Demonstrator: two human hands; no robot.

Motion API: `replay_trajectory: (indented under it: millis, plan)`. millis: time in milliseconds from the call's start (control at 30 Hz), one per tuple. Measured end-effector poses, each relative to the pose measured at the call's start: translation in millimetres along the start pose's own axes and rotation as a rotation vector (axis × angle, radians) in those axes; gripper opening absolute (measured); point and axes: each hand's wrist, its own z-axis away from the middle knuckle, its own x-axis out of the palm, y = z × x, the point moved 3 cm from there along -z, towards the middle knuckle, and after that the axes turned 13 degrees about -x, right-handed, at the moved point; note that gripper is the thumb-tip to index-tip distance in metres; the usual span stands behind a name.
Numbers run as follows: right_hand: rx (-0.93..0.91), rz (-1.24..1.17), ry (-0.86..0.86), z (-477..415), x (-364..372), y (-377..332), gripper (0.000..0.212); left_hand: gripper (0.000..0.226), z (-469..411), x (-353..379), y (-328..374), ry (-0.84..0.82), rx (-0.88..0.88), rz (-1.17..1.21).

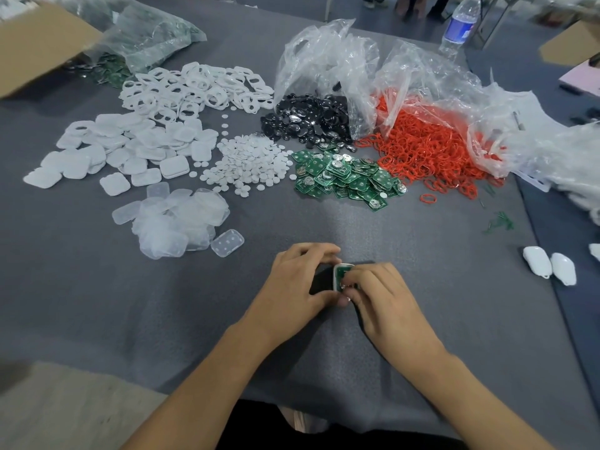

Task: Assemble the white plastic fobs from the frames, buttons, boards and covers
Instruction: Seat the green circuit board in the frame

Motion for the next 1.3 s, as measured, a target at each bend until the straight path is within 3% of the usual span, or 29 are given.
replay_trajectory:
  millis: [467, 733, 1300]
  plan:
    - [0.240, -0.086, -0.020, -5, -8, -1, 0.021, 0.066, 2, -2, 3, 0.012, 0.000, -0.013]
    - [0.384, -0.261, 0.184, 6, 3, 6, 0.032, 0.065, 2, -2, 5, 0.008, -0.001, -0.030]
    - [0.348, -0.257, 0.243, 12, 7, 7, 0.037, 0.063, 4, 0, 1, 0.020, -0.011, -0.002]
